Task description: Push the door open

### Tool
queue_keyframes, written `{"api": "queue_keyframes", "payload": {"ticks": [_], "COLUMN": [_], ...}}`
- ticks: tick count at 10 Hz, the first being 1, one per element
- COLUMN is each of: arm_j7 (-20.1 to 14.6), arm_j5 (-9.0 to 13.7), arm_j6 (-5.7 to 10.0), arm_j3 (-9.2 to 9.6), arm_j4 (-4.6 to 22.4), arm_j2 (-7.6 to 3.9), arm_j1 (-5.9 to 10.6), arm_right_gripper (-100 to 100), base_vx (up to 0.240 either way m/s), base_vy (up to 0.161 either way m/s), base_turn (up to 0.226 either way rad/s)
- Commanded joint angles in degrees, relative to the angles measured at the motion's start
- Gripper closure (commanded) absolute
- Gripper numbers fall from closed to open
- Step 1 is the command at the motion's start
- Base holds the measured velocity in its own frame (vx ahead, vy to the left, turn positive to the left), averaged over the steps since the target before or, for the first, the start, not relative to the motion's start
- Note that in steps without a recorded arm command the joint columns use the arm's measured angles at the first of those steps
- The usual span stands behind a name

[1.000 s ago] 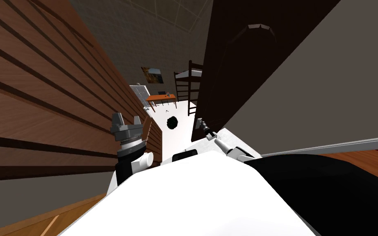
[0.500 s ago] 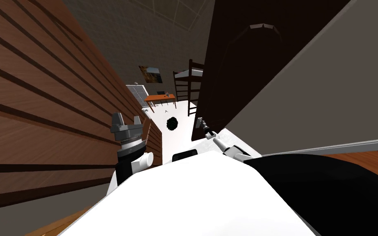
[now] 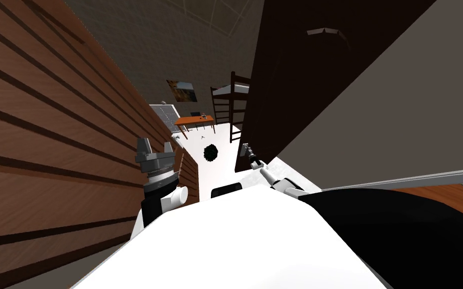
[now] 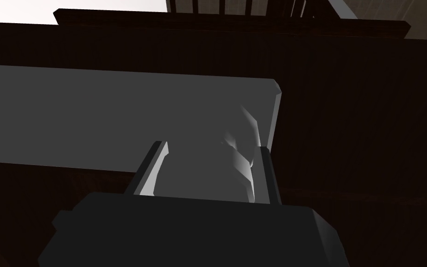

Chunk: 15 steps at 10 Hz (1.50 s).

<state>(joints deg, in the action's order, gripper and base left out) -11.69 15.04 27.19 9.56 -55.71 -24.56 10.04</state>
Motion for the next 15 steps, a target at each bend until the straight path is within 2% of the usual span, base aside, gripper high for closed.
{"api": "queue_keyframes", "payload": {"ticks": [1, 8, 9, 10, 15], "arm_j7": [0.8, 4.1, 4.1, 5.0, 7.7], "arm_j5": [0.0, -0.4, -0.4, -0.5, -0.9], "arm_j6": [0.26, -0.94, -0.94, -1.26, -2.23], "arm_j3": [-1.83, -6.35, -6.35, -7.55, -11.18], "arm_j4": [1.0, 4.1, 4.1, 4.9, 7.5], "arm_j2": [0.01, 3.3, 3.3, 4.17, 6.81], "arm_j1": [1.04, 3.53, 3.53, 4.19, 6.19], "arm_right_gripper": [100, 100, 100, 100, 100], "base_vx": [0.098, 0.093, 0.059, 0.093, 0.125], "base_vy": [0.053, 0.049, 0.035, 0.041, 0.064], "base_turn": [-0.05, -0.047, -0.021, -0.071, -0.062]}}
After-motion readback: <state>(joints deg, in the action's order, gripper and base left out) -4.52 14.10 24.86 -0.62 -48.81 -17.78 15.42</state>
